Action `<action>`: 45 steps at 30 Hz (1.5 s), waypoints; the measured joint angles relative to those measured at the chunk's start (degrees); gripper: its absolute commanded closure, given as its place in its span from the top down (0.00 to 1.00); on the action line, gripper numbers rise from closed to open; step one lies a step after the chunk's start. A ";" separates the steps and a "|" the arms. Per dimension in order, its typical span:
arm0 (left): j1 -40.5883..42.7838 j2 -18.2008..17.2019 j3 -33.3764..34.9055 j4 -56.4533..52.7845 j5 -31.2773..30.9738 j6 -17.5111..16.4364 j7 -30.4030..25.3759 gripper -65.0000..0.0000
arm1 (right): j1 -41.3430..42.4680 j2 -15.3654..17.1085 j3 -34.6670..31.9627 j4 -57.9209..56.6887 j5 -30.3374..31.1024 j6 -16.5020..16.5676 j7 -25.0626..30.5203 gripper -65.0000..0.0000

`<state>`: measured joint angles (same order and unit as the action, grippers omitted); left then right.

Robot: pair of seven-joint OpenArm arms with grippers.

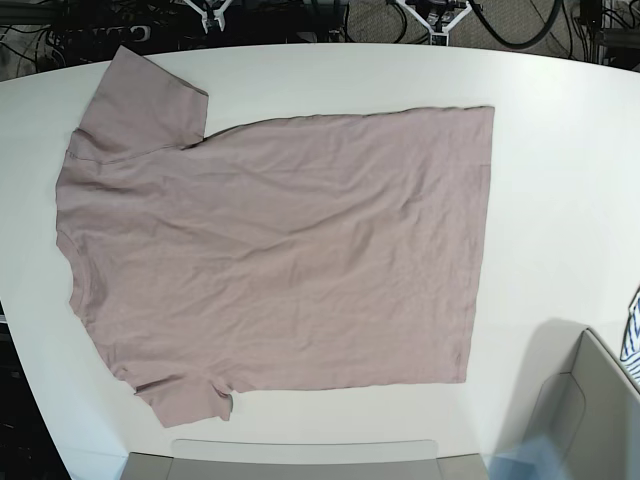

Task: Fold the T-shirt properly
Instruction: 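Move both grippers from rest toward the shirt's shoulder edge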

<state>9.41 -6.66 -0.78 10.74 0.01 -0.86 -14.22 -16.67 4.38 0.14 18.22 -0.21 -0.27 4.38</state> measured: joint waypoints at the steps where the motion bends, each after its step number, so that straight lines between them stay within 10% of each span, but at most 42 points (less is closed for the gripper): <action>1: 1.44 0.15 0.00 2.19 0.00 -0.02 0.59 0.00 | -0.72 0.00 0.00 0.66 -0.04 -0.02 -0.26 0.00; 25: 34.93 -3.87 0.02 53.16 -0.02 -0.09 20.11 0.00 | -38.25 8.85 -0.26 47.65 0.22 -0.20 -0.48 0.00; 35: 47.56 -5.07 -7.74 76.65 -0.02 -0.24 19.98 0.00 | -51.06 18.25 0.70 70.62 19.12 -1.03 -0.09 0.00; 45: 49.46 -5.05 -12.63 92.45 -0.02 -0.48 20.28 0.00 | -53.81 17.99 2.01 89.57 19.98 -0.31 -1.01 0.00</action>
<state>58.87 -11.70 -13.41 103.20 -0.01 -1.34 6.07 -70.48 22.37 2.15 107.79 19.77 -0.58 3.38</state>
